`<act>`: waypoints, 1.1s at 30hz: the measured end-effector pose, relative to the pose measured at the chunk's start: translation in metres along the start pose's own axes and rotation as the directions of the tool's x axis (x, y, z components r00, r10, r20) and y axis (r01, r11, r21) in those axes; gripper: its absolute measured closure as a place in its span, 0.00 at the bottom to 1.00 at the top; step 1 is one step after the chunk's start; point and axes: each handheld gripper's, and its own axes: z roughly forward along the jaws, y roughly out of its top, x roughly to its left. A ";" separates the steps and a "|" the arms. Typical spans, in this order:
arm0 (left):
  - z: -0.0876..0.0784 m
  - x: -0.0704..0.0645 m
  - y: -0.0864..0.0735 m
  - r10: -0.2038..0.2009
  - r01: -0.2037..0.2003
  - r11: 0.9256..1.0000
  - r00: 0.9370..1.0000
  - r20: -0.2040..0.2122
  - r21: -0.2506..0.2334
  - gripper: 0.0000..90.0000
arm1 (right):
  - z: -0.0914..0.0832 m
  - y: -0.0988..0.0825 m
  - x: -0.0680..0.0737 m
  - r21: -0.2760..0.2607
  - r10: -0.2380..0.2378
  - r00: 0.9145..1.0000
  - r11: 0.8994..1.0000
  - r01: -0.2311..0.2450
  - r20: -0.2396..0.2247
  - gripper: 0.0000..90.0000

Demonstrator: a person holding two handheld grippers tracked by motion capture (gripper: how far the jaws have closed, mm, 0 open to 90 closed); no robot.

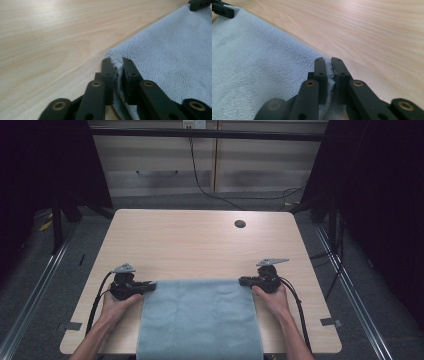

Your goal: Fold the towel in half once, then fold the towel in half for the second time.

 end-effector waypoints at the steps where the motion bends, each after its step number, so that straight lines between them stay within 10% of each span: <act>1: -0.005 0.001 0.005 -0.022 0.023 0.999 1.000 0.014 -0.033 0.93 | -0.007 0.005 0.002 -0.019 -0.010 1.000 1.000 0.010 -0.004 0.95; 26: -0.033 -0.003 0.148 0.031 -0.031 0.966 1.000 -0.005 -0.257 0.94 | -0.073 0.127 -0.005 -0.252 -0.047 0.993 0.965 0.072 0.104 0.96; 33: -0.039 0.001 0.149 0.062 -0.063 0.959 0.998 -0.012 -0.275 0.94 | -0.075 0.143 -0.001 -0.258 -0.072 0.991 0.961 0.100 0.116 0.96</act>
